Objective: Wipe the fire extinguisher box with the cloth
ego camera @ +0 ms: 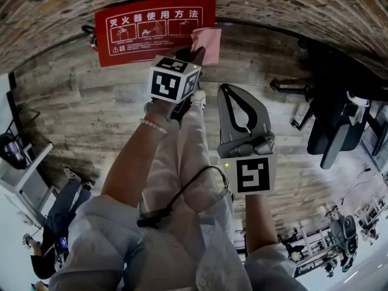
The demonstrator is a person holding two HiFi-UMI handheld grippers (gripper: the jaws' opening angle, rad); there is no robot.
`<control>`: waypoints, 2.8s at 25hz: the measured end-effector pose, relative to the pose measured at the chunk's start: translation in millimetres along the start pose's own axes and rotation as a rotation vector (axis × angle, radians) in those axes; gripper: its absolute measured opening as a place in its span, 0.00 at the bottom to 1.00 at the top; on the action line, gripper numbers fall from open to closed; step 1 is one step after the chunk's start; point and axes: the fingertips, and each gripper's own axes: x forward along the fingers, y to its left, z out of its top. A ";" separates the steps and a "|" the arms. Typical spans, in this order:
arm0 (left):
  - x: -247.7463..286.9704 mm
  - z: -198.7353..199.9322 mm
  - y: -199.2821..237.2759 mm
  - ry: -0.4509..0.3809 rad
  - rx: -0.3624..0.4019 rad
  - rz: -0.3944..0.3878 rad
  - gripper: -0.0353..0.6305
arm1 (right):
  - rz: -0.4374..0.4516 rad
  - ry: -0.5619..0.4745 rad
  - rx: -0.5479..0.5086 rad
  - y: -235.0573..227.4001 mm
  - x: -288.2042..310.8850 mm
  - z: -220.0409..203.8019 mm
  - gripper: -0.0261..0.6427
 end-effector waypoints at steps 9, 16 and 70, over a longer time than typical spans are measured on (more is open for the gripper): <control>7.3 -7.1 10.8 0.034 0.014 0.046 0.07 | 0.012 0.003 0.003 1.4 3.8 -2.0 0.04; 6.2 -7.1 11.6 0.035 0.024 0.050 0.07 | 0.016 -0.001 0.004 3.6 7.2 0.9 0.04; -116.5 -47.0 166.6 -0.028 -0.079 0.261 0.07 | 0.177 0.008 -0.138 115.3 60.5 38.0 0.04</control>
